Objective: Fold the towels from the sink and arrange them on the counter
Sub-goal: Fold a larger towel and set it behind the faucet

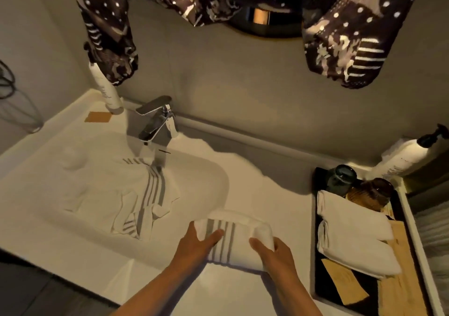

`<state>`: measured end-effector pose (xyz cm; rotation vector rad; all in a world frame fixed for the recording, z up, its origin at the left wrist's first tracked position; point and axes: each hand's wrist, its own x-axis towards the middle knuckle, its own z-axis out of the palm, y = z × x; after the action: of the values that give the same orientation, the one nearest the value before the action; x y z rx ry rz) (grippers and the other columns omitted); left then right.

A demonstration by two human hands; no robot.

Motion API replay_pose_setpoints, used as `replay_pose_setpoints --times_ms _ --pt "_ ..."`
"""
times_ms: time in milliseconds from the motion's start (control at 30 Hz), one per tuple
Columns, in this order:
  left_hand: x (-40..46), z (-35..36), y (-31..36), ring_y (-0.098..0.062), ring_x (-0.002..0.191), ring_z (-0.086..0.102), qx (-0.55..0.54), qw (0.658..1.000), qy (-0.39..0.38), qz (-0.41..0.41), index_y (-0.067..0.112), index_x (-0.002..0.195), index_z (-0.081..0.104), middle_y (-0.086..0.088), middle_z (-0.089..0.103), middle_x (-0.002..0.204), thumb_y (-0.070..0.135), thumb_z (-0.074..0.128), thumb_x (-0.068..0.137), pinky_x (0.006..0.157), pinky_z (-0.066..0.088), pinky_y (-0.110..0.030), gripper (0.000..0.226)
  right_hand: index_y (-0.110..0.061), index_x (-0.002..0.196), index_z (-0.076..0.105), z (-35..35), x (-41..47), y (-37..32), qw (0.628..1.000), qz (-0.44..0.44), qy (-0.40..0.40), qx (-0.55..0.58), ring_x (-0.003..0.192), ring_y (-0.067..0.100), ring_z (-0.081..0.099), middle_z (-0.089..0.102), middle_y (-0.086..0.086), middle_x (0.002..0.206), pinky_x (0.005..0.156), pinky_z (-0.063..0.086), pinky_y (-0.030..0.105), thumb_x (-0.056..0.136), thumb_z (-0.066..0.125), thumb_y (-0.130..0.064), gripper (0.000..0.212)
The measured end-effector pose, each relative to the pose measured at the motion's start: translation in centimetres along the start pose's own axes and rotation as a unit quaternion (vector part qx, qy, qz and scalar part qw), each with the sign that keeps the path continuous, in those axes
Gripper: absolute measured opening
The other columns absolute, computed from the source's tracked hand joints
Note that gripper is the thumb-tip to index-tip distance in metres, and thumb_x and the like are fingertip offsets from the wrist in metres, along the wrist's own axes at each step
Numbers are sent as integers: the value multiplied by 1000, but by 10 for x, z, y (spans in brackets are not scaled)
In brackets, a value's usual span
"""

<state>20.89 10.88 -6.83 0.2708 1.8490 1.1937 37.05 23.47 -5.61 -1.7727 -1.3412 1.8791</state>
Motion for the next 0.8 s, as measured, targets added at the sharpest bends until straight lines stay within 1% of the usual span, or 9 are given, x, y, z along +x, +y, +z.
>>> replay_pose_setpoints --times_ms 100,167,233,367,433,500,600,667,800 --pt "34 -18 20 -10 100 66 -121 993 0 -4 27 118 57 7 69 111 36 86 71 84 55 -26 56 -15 100 70 27 22 -28 998 -52 -11 31 90 29 71 74 6 95 83 57 55 58 90 -30 48" --pt "64 -34 43 -12 102 67 -122 992 6 10 22 122 59 4 71 113 46 91 60 89 56 -31 74 -16 99 70 44 41 -53 996 -83 -21 31 90 27 71 74 5 96 82 57 54 58 91 -32 49" --pt "95 -48 67 -14 104 67 -101 994 16 40 20 124 59 1 71 116 50 91 55 94 55 -35 81 -16 101 69 61 62 -79 993 -106 -26 38 92 27 71 74 5 99 79 58 54 57 92 -37 53" --pt "158 -81 127 -20 106 64 -39 994 52 85 16 125 57 -2 68 116 30 83 77 93 52 -35 56 -17 112 67 106 104 -131 988 -142 -48 41 94 25 72 74 7 106 83 59 48 70 79 -21 44" --pt "194 -101 152 -22 109 63 2 991 87 100 17 126 56 -2 67 116 37 83 75 94 49 -34 61 -12 115 67 131 124 -158 987 -148 -58 20 92 22 72 74 7 103 82 58 40 78 73 -14 38" --pt "220 -115 160 -25 115 60 70 983 136 100 17 132 49 -2 64 120 44 79 76 95 47 -34 68 -7 113 67 157 143 -177 987 -150 -55 -6 90 23 71 74 7 101 80 57 39 83 72 -19 34" --pt "233 -110 145 -30 126 51 246 927 212 184 13 143 36 -10 53 137 38 65 91 103 43 -42 64 -8 111 64 192 161 -187 972 -150 64 -167 93 30 64 69 12 105 73 48 32 81 69 -51 52" --pt "237 -98 133 -30 131 45 315 880 258 244 9 147 32 -11 45 145 30 58 96 108 39 -42 62 -10 119 57 210 165 -189 960 -144 115 -209 101 36 61 63 16 113 77 48 35 82 61 -60 63" --pt "247 -88 145 -31 120 50 415 830 299 221 9 141 39 -12 51 136 30 55 97 96 45 -41 51 -15 131 46 225 176 -201 924 -145 165 -314 116 37 50 55 16 128 92 44 43 85 44 -70 72"
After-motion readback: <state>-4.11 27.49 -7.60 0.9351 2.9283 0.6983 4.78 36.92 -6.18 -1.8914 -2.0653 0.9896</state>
